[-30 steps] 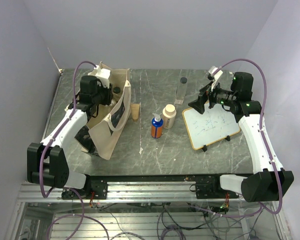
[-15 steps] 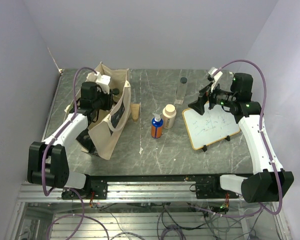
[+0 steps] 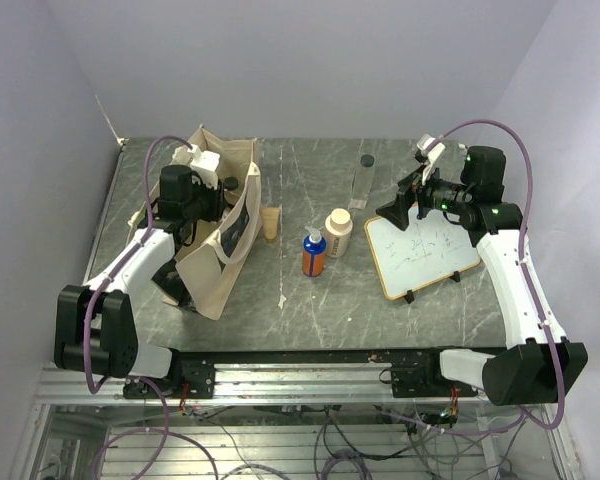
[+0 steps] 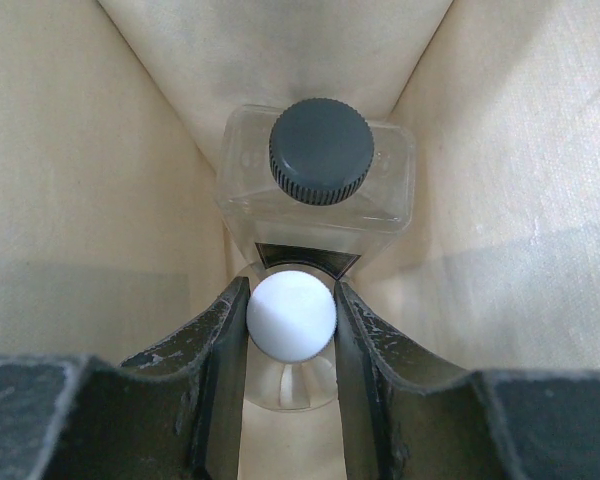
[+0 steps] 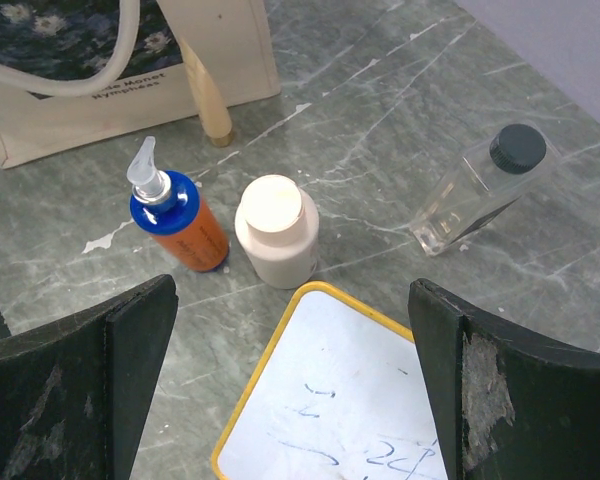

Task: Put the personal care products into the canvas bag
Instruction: Place the care product in the canvas bag.

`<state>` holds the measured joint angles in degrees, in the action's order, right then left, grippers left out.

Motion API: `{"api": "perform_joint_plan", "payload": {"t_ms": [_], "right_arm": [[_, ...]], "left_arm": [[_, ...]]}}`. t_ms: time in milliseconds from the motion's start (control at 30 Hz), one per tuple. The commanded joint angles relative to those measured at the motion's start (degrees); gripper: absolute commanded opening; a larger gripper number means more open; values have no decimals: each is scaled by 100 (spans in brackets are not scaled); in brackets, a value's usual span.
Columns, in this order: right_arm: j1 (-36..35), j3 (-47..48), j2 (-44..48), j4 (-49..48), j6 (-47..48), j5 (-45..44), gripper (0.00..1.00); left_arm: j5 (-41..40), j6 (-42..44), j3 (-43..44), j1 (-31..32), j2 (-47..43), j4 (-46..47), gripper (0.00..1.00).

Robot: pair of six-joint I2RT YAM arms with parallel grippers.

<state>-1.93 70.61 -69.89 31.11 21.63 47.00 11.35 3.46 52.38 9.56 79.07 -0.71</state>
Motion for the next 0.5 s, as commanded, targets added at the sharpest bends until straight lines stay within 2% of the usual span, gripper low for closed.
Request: {"api": "perform_joint_plan", "payload": {"t_ms": [0, 133, 467], "right_arm": [[44, -6, 1, -124, -47, 73, 100], [49, -27, 12, -134, -35, 64, 100], [45, -40, 1, -125, -18, 38, 100]], "left_arm": [[230, 166, 120, -68, -144, 746, 31], [211, 221, 223, -69, -168, 625, 36], [41, 231, 675, -64, -181, 123, 61]]}}
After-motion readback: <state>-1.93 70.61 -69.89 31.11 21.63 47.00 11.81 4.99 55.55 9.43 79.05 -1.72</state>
